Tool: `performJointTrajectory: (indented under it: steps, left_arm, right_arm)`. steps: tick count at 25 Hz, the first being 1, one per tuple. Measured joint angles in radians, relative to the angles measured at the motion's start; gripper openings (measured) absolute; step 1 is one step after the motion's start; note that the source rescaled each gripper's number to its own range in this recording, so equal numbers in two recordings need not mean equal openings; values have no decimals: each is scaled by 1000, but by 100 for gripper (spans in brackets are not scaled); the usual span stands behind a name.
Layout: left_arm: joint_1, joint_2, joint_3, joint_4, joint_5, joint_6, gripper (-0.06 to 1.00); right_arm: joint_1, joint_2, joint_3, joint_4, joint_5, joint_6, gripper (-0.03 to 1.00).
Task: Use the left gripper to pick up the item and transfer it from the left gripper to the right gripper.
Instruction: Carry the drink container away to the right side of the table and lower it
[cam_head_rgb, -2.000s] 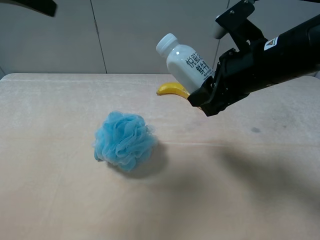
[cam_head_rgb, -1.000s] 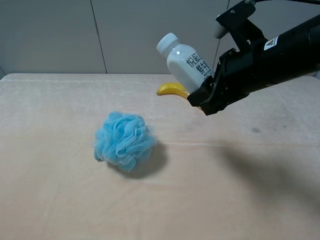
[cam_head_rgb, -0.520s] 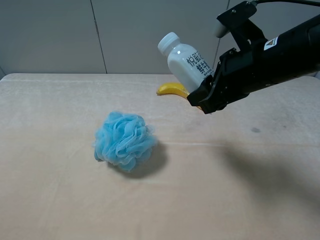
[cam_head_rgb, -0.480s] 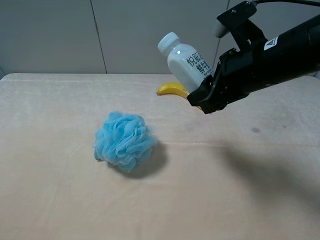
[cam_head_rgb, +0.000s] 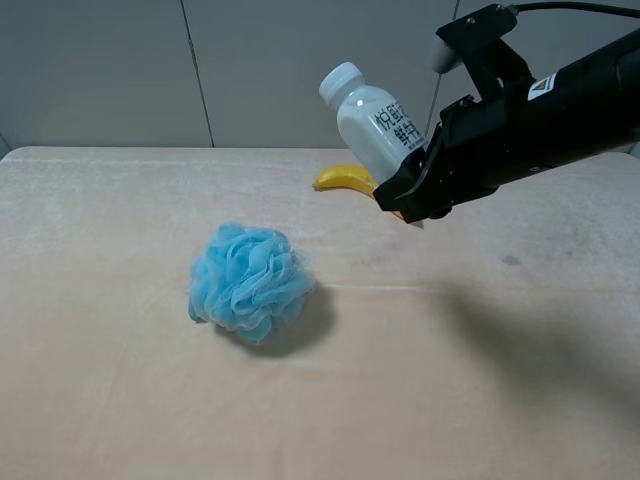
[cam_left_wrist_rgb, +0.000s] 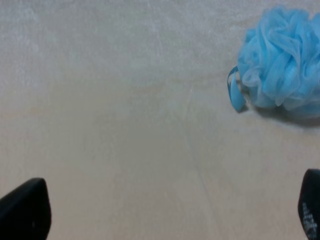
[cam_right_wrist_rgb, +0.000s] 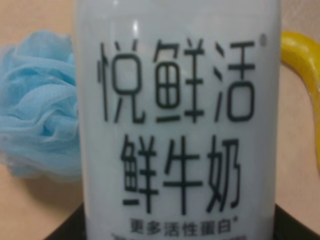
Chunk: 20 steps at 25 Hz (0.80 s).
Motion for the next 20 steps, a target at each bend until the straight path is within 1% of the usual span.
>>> performJointTrajectory:
  steps: [3,5,7,9,11,15,17,20]
  left_arm:
    - [3,0,0,0,0,1,99]
    - [30,0,0,0,0,2,99]
    - [88,0,0,0,0,3,99]
    - [164,0,0,0,0,4,99]
    - [256,0,0,0,0,4,99]
    - [410,0,0,0,0,4,99]
    - [446,0,0,0,0,4,99]
    - [460,0,0,0,-1,4,99]
  right_arm:
    - [0,0,0,-1,1,42,1]
    - [0,0,0,-8,4,75,1]
    - [0,0,0,-19,11,118,1]
    - [-4,0,0,-42,22,179,1]
    - [-17,0,0,-76,41,240,1]
    - [-86,0,0,-165,104,367,1]
    - [-138,0,0,-200,121,409,1]
    - [-231,15,1,-218,143,422,1]
